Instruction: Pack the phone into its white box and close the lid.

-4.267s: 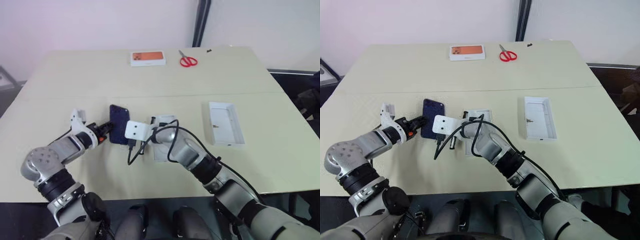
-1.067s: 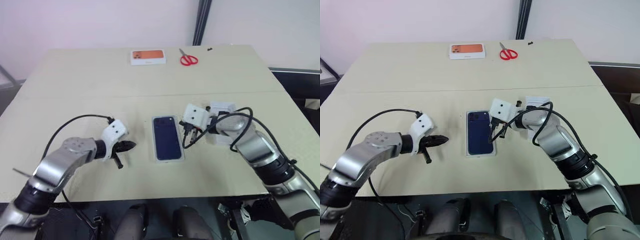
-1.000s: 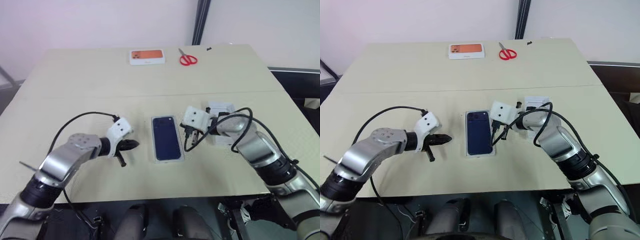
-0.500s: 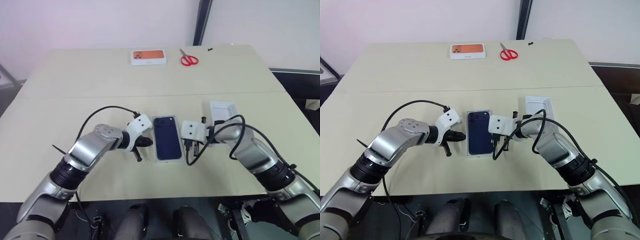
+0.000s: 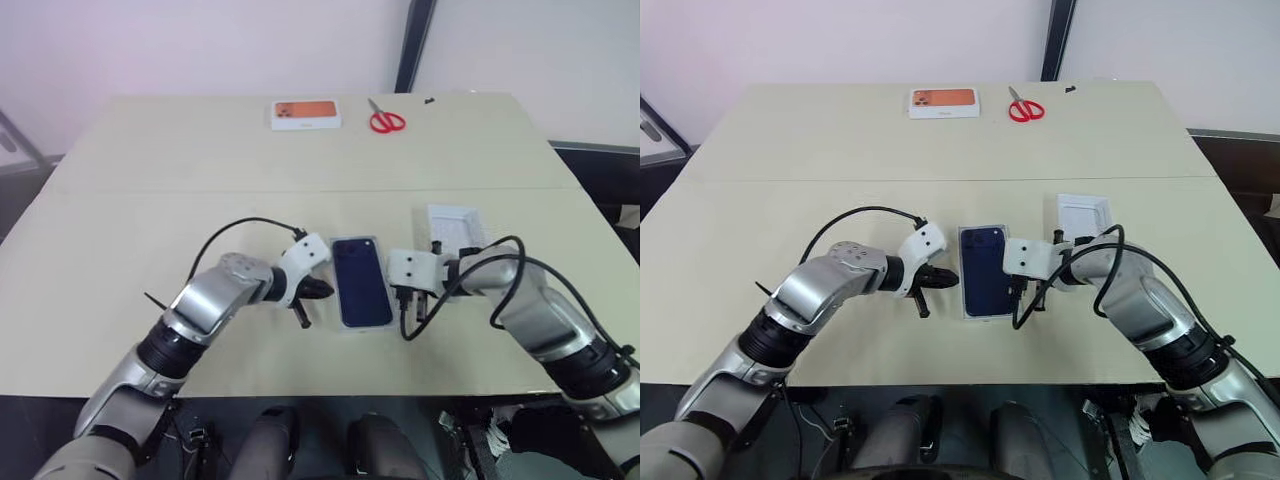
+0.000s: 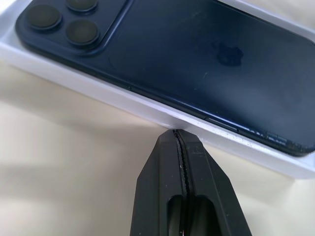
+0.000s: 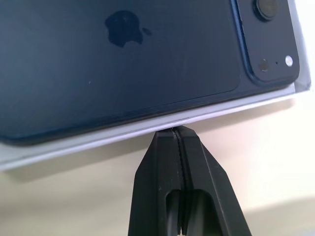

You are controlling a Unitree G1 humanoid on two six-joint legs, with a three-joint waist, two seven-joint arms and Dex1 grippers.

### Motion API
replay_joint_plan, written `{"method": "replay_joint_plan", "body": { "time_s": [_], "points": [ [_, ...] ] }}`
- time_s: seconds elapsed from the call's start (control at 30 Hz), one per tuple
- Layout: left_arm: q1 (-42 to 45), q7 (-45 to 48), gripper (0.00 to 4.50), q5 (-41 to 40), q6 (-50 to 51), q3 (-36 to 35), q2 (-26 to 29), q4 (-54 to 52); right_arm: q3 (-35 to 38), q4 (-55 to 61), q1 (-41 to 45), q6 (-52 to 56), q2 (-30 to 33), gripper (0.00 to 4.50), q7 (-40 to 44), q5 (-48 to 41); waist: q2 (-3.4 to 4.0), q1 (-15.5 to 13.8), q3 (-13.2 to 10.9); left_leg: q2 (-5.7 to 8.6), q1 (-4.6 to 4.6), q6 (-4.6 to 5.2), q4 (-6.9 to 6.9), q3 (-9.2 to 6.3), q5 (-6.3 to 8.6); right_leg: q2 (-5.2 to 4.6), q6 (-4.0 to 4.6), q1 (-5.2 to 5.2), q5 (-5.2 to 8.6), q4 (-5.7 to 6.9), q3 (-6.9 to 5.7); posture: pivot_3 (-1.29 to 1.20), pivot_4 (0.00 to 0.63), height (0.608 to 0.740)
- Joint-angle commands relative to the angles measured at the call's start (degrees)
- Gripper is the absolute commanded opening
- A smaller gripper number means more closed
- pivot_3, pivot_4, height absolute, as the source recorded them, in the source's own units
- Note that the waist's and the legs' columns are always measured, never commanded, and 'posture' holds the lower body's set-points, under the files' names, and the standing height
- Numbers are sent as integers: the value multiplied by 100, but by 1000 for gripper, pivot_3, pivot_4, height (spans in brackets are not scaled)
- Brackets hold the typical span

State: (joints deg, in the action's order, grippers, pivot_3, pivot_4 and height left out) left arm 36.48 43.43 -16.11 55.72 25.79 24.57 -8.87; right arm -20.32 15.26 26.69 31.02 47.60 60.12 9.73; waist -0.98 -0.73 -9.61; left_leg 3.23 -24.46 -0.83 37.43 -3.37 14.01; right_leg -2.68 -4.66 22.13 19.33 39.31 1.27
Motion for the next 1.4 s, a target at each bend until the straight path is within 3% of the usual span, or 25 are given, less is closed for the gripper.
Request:
{"method": "replay_joint_plan", "body": {
  "time_s": [0.03, 0.9, 1.13, 1.23, 1.4],
  "points": [
    [224, 187, 32, -32, -216, 291, -406, 63, 236, 379, -119, -48, 113, 0, 89, -185, 0, -12, 0, 0, 0, 0, 0, 0, 0, 0, 0, -1, 0, 0, -1, 0, 150, 740],
    [267, 137, 32, 272, -342, 87, -847, 549, 690, 211, -260, -117, 395, 0, 219, -218, 0, -3, 0, 0, 1, -4, 5, -1, -3, 0, -1, -5, 0, 0, -1, 0, 150, 740],
    [138, 174, 32, 197, -354, -245, -534, 255, 1303, 469, -312, 332, 725, 0, 534, -739, 0, 7, 0, 0, 0, -4, 4, 0, -2, 0, -1, -1, 0, 1, 0, 0, 150, 740],
    [66, 189, 0, 165, -411, -419, -344, 168, 1504, 533, -447, 483, 961, 787, 603, -943, 0, 7, 0, -1, 0, -1, 2, -1, -1, 0, 0, 0, 0, 2, 0, 0, 150, 740],
    [-124, 226, 0, 137, -815, -692, -92, 29, 1703, 529, -298, 1031, 730, 3244, 245, -1238, 0, 18, 0, -2, 0, 2, 1, 1, 1, 0, 0, 1, 0, 1, 2, 0, 150, 740]
  ]
}}
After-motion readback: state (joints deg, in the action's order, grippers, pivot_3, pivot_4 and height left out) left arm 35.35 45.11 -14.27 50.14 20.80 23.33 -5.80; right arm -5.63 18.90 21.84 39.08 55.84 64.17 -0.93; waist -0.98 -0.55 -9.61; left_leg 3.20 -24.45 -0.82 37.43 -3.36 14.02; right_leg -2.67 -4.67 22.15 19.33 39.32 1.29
